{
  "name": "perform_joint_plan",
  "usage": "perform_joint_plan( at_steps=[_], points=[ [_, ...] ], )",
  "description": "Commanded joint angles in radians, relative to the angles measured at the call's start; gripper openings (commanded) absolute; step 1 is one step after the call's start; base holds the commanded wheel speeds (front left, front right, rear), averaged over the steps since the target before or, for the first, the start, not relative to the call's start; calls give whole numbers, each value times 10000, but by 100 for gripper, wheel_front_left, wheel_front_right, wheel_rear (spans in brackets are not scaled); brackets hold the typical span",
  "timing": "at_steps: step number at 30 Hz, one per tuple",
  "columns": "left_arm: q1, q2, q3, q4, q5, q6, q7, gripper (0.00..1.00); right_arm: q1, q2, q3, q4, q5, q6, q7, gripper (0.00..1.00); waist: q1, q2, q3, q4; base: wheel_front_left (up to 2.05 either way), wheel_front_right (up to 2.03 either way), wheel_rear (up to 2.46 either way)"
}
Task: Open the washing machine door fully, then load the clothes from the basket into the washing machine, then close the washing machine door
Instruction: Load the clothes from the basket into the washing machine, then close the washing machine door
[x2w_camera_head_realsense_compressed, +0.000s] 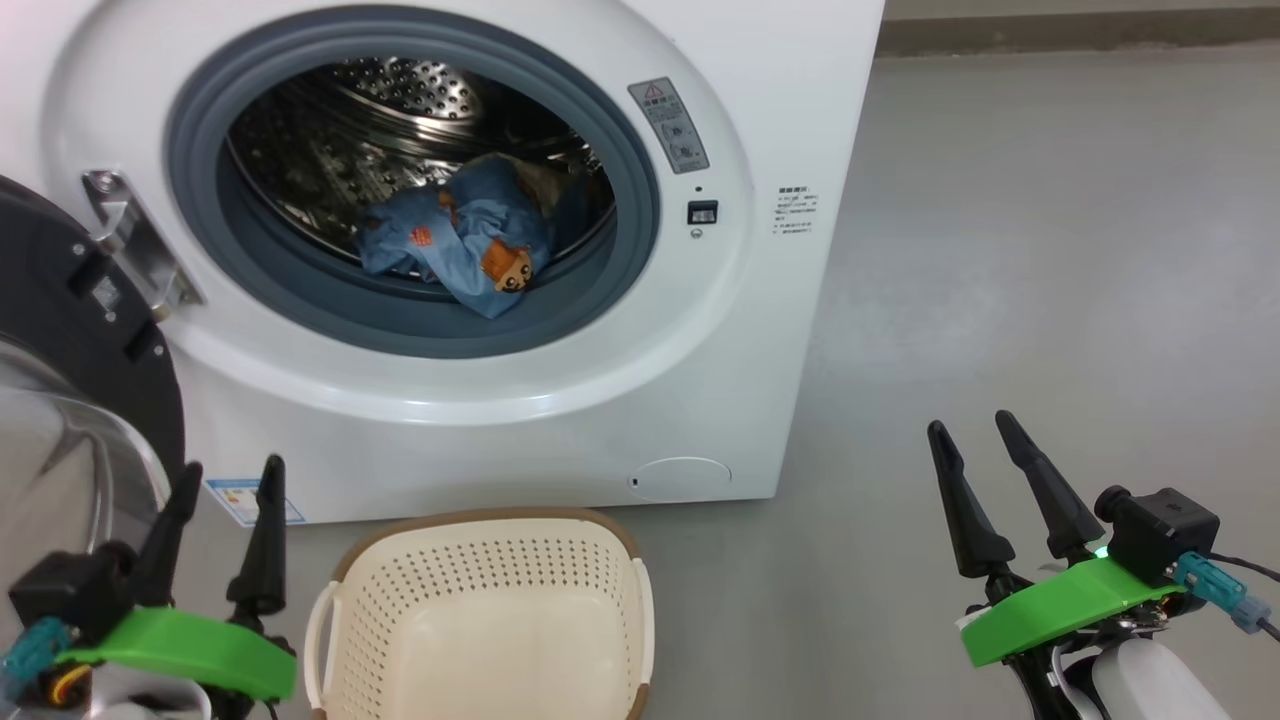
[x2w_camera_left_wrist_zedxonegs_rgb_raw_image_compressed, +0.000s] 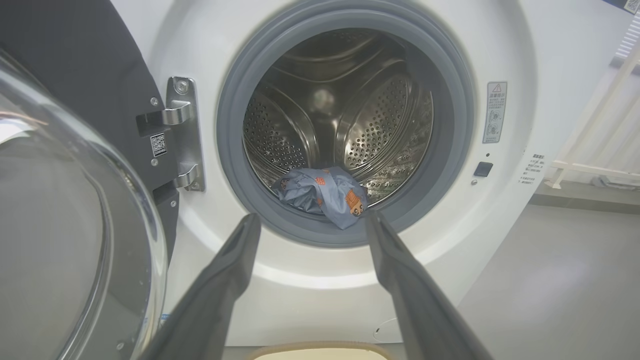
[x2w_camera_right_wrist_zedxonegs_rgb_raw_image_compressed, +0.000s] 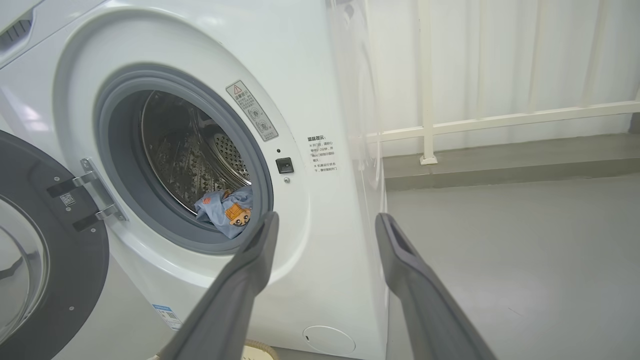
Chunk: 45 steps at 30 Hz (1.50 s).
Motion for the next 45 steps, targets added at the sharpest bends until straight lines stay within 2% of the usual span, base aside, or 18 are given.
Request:
perform_joint_plan(
  at_steps=[1,8,15,45],
  points=[
    [-86,265,500,-332,188,90,-64,100,-52,-179,254,-220,174,75,-80,100,0,0,-165,146,0,0,0],
    [495,76,914,-653,473,188,-64,100,1,-321,299,-234,294,75,-80,100,0,0,-326,214,0,0,0],
    [725,-44,1082,-667,564,-6,-64,100,-47,-289,341,-262,318,75,-80,100,0,0,-261,167,0,0,0],
    [809,-361,1426,-530,1355,-364,-64,100,-135,-191,284,-309,255,75,-80,100,0,0,-131,-15,0,0,0]
  ],
)
